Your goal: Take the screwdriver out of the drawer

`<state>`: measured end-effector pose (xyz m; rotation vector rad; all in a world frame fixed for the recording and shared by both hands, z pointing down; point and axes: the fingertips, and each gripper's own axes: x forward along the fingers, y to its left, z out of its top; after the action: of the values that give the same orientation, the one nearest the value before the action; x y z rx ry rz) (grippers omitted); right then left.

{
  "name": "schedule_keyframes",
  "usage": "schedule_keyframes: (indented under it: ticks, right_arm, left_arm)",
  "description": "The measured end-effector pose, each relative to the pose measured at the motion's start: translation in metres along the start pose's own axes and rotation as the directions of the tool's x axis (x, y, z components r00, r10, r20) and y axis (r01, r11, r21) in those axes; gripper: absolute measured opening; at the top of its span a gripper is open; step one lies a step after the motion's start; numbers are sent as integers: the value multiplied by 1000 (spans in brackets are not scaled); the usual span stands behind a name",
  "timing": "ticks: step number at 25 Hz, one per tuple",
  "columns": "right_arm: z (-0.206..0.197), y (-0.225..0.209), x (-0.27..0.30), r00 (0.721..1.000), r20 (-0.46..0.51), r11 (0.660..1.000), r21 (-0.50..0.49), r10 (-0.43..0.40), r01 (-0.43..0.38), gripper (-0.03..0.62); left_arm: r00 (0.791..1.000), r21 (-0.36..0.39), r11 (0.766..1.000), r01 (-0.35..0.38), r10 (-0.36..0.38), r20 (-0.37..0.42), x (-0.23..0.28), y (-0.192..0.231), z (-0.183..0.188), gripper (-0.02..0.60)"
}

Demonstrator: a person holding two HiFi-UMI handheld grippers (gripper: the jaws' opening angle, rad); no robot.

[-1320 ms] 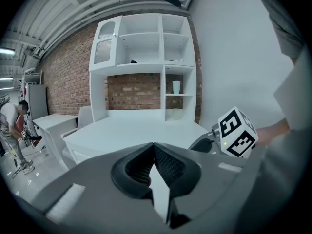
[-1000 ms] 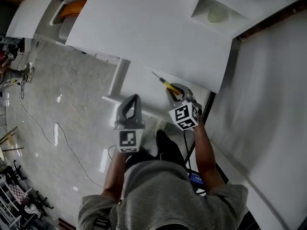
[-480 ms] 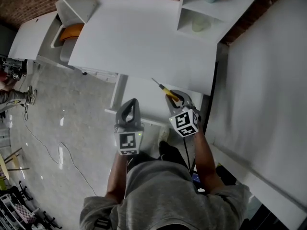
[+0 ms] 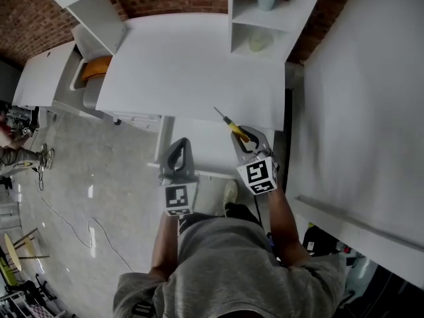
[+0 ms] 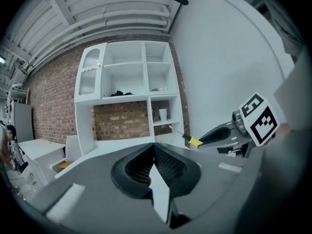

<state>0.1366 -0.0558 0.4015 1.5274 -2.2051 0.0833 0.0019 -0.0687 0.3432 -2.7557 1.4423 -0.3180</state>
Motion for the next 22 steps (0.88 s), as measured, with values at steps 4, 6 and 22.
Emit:
schedule_keyframes:
  ticks: [4,6,22]
  right_arm:
    - [19,-8,-18,997,56,998,36,-60,58,83]
    - [27,-10,-31,993,83,995,65,-86,81,83]
    - [23,-20,-128,945,163,945,220,-282,244,83]
  left_arm:
    - [1000,2,1000,7,-7,22,-5,2,10,12]
    - [999,3,1000,9,-9,32,-10,1,15,12]
    - [992,41,997,63,-67,106,-37,-22,30,12]
